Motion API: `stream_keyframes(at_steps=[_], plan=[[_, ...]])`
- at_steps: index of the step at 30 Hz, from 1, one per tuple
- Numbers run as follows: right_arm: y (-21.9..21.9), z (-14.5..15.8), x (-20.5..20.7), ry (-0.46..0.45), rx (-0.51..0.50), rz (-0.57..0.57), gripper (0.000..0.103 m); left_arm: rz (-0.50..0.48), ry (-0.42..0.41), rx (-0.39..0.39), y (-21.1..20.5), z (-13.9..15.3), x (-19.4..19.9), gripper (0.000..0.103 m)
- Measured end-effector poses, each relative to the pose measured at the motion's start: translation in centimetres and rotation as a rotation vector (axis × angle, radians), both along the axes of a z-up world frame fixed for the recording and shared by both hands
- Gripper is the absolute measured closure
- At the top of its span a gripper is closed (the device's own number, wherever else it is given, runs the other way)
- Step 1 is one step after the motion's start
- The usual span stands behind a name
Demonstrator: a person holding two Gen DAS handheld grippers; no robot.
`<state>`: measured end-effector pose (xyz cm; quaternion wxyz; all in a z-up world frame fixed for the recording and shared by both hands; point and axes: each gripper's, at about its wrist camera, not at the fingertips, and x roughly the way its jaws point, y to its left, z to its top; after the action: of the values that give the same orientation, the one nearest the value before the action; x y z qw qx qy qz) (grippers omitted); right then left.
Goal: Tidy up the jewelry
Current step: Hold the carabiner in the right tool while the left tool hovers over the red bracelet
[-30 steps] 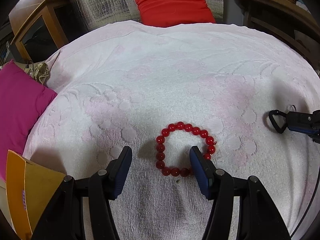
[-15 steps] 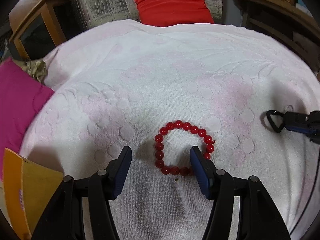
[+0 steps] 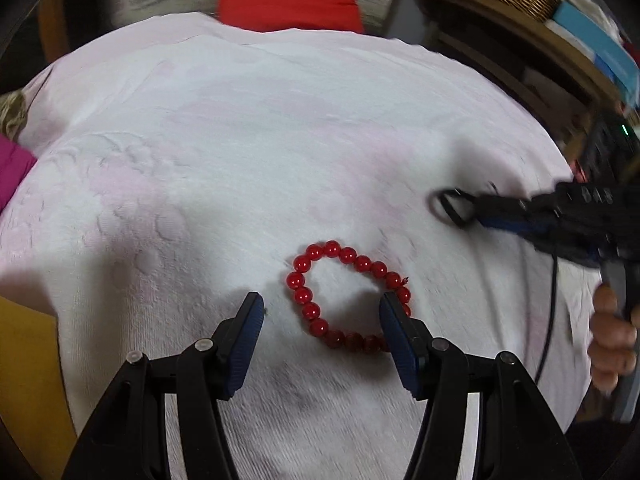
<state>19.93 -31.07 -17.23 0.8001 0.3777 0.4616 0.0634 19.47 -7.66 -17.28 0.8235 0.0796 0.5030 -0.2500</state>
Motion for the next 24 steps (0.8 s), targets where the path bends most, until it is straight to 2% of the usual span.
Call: stream_keyframes(at_steps=[6,13,19,24], plan=[[0.0,0.0,0.0,0.0,-0.001,0.0,0.086,-0.065,0.024,0.02,-0.8,0.5,-1.8,0.042],[0.0,0.0,0.0,0.001,0.001,0.003,0.086,-0.034,0.013,0.045,-0.4,0.5,-1.4,0.042],[-0.7,-0.3,0.2,0.014,0.057,-0.003,0.085,-0.011,0.0,0.071,-0.4,0.3,-0.8,0.042],[-0.4,0.0,0.1,0.01,0.055,-0.008,0.079,-0.012,-0.009,0.076,0.0,0.4,-0.4,0.054]])
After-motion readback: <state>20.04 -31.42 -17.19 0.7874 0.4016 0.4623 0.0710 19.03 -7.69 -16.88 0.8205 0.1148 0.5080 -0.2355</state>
